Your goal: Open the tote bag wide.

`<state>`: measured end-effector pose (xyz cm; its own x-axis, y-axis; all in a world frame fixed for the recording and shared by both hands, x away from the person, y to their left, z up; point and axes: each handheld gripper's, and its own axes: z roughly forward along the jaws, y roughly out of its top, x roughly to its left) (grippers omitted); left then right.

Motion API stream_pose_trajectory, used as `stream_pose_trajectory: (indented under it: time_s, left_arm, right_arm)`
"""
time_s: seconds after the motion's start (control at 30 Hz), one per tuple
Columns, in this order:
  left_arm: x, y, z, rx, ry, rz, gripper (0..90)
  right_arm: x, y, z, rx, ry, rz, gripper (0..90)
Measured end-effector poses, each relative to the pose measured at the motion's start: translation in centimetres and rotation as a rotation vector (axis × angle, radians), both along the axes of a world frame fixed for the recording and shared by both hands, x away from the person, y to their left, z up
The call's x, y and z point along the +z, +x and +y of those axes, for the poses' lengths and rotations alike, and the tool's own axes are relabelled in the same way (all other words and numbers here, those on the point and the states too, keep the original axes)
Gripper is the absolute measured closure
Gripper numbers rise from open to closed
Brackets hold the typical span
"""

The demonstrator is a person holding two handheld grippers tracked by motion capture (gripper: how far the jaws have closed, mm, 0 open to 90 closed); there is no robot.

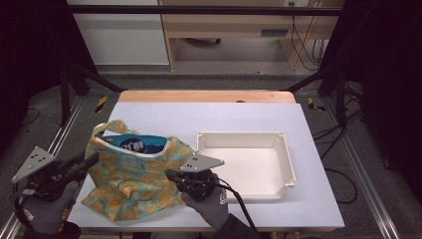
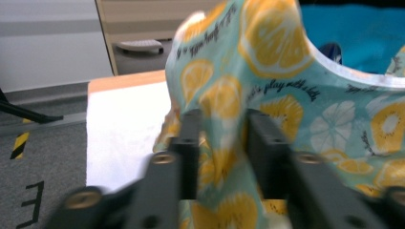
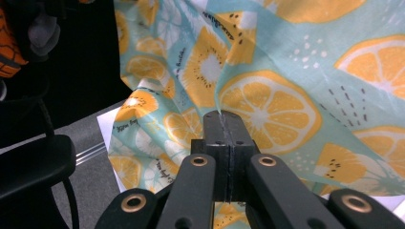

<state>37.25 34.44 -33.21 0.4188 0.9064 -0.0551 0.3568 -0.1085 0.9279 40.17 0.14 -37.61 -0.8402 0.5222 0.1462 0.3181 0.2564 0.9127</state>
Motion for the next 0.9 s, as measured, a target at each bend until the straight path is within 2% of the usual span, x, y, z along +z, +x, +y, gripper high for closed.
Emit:
stream_pose_trajectory:
  time_s: [0.07, 0.13, 0.3, 0.43, 0.57, 0.77, 0.9]
  left_arm:
    - [-0.1, -0.1, -0.1, 0.001, 0.022, 0.000, 85.4]
    - [-0.2, -0.3, -0.2, 0.003, 0.026, -0.003, 89.3]
    - [-0.4, -1.0, 0.5, 0.038, 0.024, 0.001, 89.9]
    - [-1.5, -1.2, 1.0, 0.055, 0.025, 0.035, 89.8]
    - [-2.8, -1.3, 0.9, 0.048, 0.036, 0.069, 89.8]
    - [-3.8, -1.8, 0.5, 0.017, 0.038, 0.071, 89.7]
    - [-4.6, -1.8, 0.6, -0.001, 0.025, 0.082, 89.7]
  right_arm:
    - [-0.1, 0.0, 0.1, -0.002, 0.002, 0.000, 90.0]
    - [-0.1, -0.1, 0.1, -0.003, 0.006, -0.002, 90.0]
    - [0.1, -0.1, 0.3, -0.007, 0.035, -0.007, 90.0]
    - [0.0, 0.0, 1.0, -0.003, 0.025, -0.009, 90.0]
    - [-0.6, 0.0, 1.0, -0.007, 0.011, 0.002, 90.0]
    - [-1.5, -0.2, 0.5, -0.014, 0.009, 0.023, 90.0]
    - [-2.2, -0.5, 0.4, -0.023, 0.008, 0.032, 90.0]
